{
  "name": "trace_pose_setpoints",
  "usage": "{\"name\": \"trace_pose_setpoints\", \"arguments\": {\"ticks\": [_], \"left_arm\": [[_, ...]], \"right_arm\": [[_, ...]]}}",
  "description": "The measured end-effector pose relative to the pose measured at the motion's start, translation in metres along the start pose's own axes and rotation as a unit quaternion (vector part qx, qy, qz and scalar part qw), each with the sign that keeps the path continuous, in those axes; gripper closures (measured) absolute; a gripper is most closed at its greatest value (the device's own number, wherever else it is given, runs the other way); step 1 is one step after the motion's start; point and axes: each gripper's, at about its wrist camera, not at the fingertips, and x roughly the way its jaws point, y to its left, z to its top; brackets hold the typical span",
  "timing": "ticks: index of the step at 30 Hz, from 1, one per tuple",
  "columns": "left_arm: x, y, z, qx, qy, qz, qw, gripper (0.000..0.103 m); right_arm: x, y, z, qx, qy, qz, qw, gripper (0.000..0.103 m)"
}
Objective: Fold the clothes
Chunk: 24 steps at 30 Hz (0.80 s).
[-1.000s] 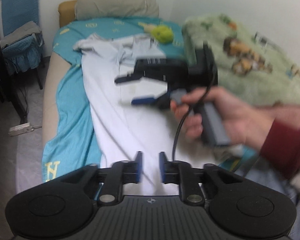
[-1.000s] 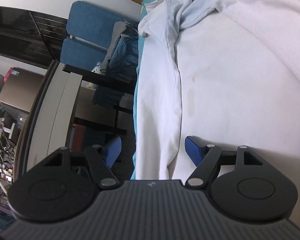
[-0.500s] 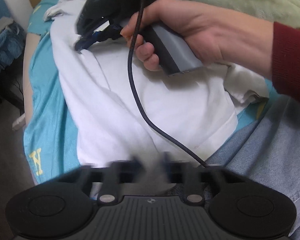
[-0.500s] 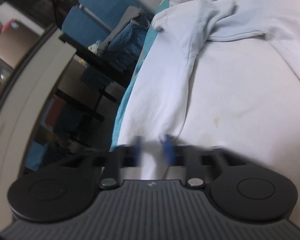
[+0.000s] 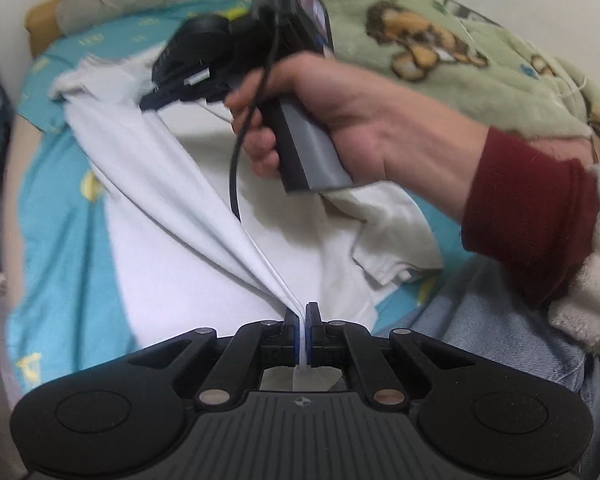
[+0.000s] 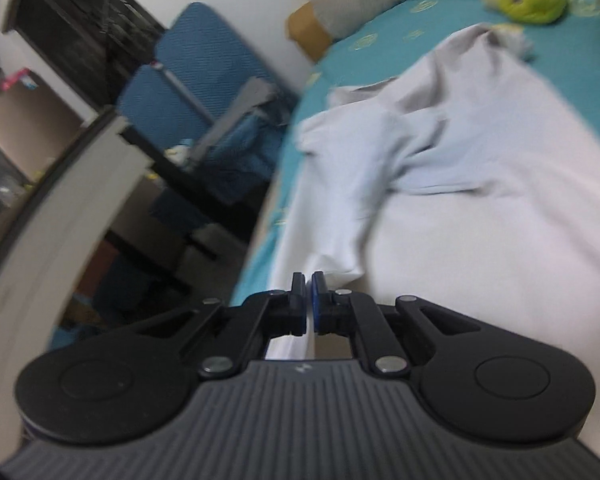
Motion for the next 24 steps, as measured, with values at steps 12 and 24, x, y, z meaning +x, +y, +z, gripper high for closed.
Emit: {"name": "trace_pose_setpoints", "arguments": {"ticks": [12, 24], "left_arm": [[0.018, 0.020, -0.011, -0.026, -0.001, -0.009, 0.9996, 0.061], [-0.035, 0.036, 0.018, -0.050, -0.138, 0.107, 0.9834, 0.026]], "right_arm": [[0.003, -0.010, -0.013, -0.004, 0.029, -0.039, 0.999, 0.090], [-0.154, 0.047, -0.019, -0.083, -0.063, -0.095, 0.990, 0.008]]}}
